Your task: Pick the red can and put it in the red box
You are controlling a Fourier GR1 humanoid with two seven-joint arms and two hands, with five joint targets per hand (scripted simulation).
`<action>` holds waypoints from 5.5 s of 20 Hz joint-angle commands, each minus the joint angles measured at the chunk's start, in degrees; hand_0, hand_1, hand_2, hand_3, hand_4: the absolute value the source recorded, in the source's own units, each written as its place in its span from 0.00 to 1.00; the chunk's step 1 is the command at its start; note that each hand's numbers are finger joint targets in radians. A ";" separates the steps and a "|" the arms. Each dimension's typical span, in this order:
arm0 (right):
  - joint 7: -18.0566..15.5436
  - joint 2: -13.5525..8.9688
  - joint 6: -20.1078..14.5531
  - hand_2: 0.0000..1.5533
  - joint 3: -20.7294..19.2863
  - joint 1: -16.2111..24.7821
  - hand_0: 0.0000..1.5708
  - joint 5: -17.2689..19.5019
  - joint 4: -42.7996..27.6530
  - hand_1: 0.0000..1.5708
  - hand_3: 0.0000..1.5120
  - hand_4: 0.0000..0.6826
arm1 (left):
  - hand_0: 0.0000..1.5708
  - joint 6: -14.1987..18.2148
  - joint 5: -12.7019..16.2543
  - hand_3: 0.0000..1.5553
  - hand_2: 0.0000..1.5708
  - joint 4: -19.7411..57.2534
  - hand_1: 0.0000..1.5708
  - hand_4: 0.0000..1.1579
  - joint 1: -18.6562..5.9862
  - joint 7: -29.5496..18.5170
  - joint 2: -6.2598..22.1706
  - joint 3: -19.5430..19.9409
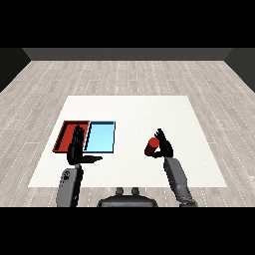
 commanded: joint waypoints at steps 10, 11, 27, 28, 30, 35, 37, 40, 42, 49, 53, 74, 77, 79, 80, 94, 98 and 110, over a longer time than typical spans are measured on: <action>1.58 1.80 -2.19 0.00 1.79 -3.47 0.00 0.17 1.56 0.00 0.00 0.00 | 0.00 -0.87 1.52 0.00 0.00 -0.78 0.00 0.00 -0.70 1.14 1.14 1.38; -0.94 -0.42 1.42 0.00 0.20 -5.69 0.00 -0.32 8.10 0.00 0.00 0.00 | 0.00 -0.94 1.42 0.00 0.00 1.20 0.00 0.00 -0.91 -0.35 0.77 1.42; -1.86 2.61 -16.91 0.95 1.16 -11.54 0.94 3.32 14.91 0.94 0.95 0.83 | 0.00 1.39 -1.19 0.00 0.00 -1.46 0.00 0.00 1.48 -0.50 -0.81 -0.57; -0.21 2.81 -18.21 0.94 3.52 -9.12 0.93 1.92 11.78 0.93 0.94 0.90 | 0.00 -0.37 0.53 0.00 0.00 -0.41 0.00 0.00 0.31 -1.07 0.75 1.18; 2.84 1.70 -18.15 0.94 3.55 -9.09 0.92 3.31 8.54 0.92 0.94 0.90 | 0.00 -2.29 2.14 0.00 0.00 3.45 0.00 0.00 -0.95 -2.64 1.66 2.67; 2.02 2.06 -18.97 0.93 4.36 -8.14 0.93 4.19 7.78 0.93 0.93 0.86 | 0.00 -0.33 1.59 0.00 0.00 3.77 0.00 0.00 -3.85 -1.52 0.93 1.96; -2.82 2.58 -19.93 0.93 3.07 -13.42 0.94 4.44 17.31 0.94 0.92 0.88 | 0.00 -1.18 2.42 0.00 0.00 0.97 0.00 0.00 -1.42 1.93 3.09 3.27; 2.30 1.71 -20.60 0.92 4.99 -10.88 0.92 5.27 8.37 0.92 0.91 0.88 | 0.00 -0.10 1.42 0.00 0.00 -0.49 0.00 0.00 -1.89 1.59 1.98 2.03; -2.24 1.48 -19.57 0.93 6.06 -7.91 0.92 6.38 6.45 0.92 0.91 0.89 | 0.00 0.91 -1.16 0.00 0.00 1.65 0.00 0.00 -1.89 -0.16 -1.01 -1.99; 3.71 2.27 -20.23 0.92 10.46 -2.68 0.90 7.73 -11.55 0.90 0.91 0.90 | 0.00 -0.74 -1.25 0.00 0.00 -1.90 0.00 0.00 0.61 1.39 -0.12 -3.64; 6.46 -1.34 -17.87 0.93 8.76 -0.27 0.93 5.83 -19.80 0.93 0.92 0.94 | 0.00 3.14 -3.61 0.00 0.00 -0.36 0.00 0.00 -3.04 4.05 -1.94 -7.05; 6.93 2.84 -37.14 0.93 27.23 -1.53 0.93 1.04 -24.24 0.93 0.92 0.97 | 0.00 10.48 1.58 0.00 0.00 11.11 0.00 0.00 -9.15 6.62 -2.03 -19.00; 10.17 2.84 -39.89 0.93 28.63 -6.00 0.93 -0.62 -24.05 0.93 0.92 0.93 | 0.00 11.93 3.52 0.00 0.00 11.99 0.00 0.00 -13.74 10.65 -2.04 -19.26; 7.75 2.84 -42.44 0.93 31.89 -3.69 0.93 -1.54 -23.93 0.93 0.92 0.93 | 0.00 11.27 3.81 0.00 0.00 17.73 0.00 0.00 -12.18 4.57 -2.04 -20.14; 11.29 2.84 -45.98 0.93 34.41 -7.39 0.93 -2.81 -26.03 0.93 0.92 0.92 | 0.00 14.58 2.37 0.00 0.00 12.07 0.00 0.00 -11.42 9.59 -2.04 -23.87; 7.03 2.85 -41.63 0.93 31.93 -7.50 0.91 -4.10 -20.85 0.91 0.91 0.92 | 0.00 12.69 7.24 0.00 0.00 22.62 0.00 0.00 -11.98 0.36 -2.04 -25.67; 8.90 2.85 -45.38 0.92 36.32 -3.45 0.92 -2.69 -26.60 0.92 0.91 0.92 | 0.00 12.90 9.86 0.00 0.00 22.72 0.00 0.00 -13.46 0.07 -2.04 -26.31; 6.58 2.84 -52.20 0.94 42.90 -15.15 0.94 -11.31 -18.21 0.94 0.91 0.93 | 0.00 17.76 12.49 0.00 0.00 23.73 0.00 0.00 -16.06 0.09 -2.02 -30.81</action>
